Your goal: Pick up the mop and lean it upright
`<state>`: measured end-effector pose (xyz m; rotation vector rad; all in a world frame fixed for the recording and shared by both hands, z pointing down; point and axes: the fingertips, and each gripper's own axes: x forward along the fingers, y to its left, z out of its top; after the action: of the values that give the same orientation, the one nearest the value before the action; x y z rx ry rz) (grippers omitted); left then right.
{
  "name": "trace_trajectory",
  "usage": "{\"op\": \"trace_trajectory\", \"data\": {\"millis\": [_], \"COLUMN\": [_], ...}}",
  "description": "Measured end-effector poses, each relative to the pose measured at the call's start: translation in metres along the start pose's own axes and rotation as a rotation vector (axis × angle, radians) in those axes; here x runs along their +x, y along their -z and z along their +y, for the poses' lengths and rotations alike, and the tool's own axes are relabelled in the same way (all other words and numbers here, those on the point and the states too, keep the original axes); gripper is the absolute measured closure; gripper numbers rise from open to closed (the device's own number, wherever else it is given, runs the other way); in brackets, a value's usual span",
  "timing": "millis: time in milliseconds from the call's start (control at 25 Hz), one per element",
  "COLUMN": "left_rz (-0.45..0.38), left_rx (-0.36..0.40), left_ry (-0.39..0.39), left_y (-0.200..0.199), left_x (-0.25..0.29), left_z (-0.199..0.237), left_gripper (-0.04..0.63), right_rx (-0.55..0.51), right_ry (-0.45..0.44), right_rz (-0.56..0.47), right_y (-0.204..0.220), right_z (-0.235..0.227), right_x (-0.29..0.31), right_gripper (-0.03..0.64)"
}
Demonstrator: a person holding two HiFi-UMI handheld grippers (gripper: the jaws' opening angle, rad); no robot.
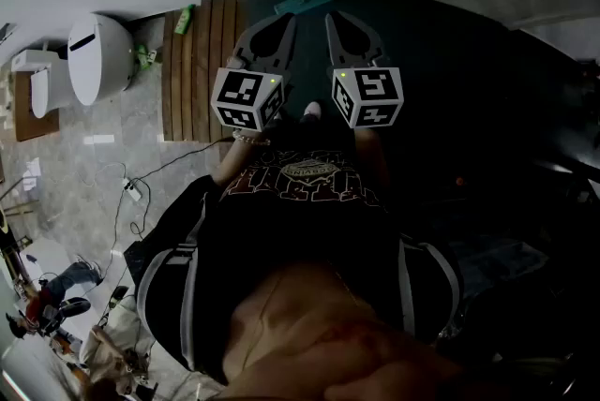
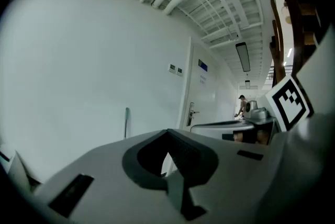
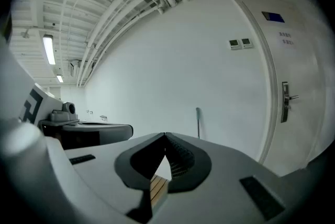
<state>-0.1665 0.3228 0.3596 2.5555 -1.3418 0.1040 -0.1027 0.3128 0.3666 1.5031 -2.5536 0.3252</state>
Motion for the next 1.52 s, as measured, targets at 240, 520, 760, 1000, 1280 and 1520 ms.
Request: {"op": "trace_trajectory", "data": {"millis": [240,520,760,1000,1280,1520], "left_rz": [-0.006,-0.016,-0.009,-0.01,-0.009,-0.006], "left_rx": [-0.005,-0.013,-0.024,-0.046,-0.04,-0.023], "left_ry": [-0.01,-0.052,-0.07,-0.068,-0.037,0.0], "left_y": [0.001,0.002,0.007,0.005,-0.007,-0.023], "left_x": [0.01,0.022,0.034,0.05,0.086,0.122], "left_z": [-0.005,-0.008,-0.003,0.016,0.054,0.086], "left_gripper": [0.557,0.557,0.557,0.557,0.557,0.557], "right_rx": [0.024,0.025,0.018,0.009,0.005,0.011], "right_ry": [-0.011,-0.029,-0.054,-0.061,-0.038,-0.016], "right_rz": [-0.034,-0.034,-0.018,0.008,0.007,0.004], "right_y": [-0.002,-0.002,0.002,0.002,-0.01,-0.024], "right_z": [-0.014,-0.035,-0.043,-0.047,-0.059,-0.071], "right_x": [-0.003,-0.004,0.008,0.034,0.079,0.124], "right_gripper": [0.597,0.597,0.597,0.597,0.597,0.597]}}
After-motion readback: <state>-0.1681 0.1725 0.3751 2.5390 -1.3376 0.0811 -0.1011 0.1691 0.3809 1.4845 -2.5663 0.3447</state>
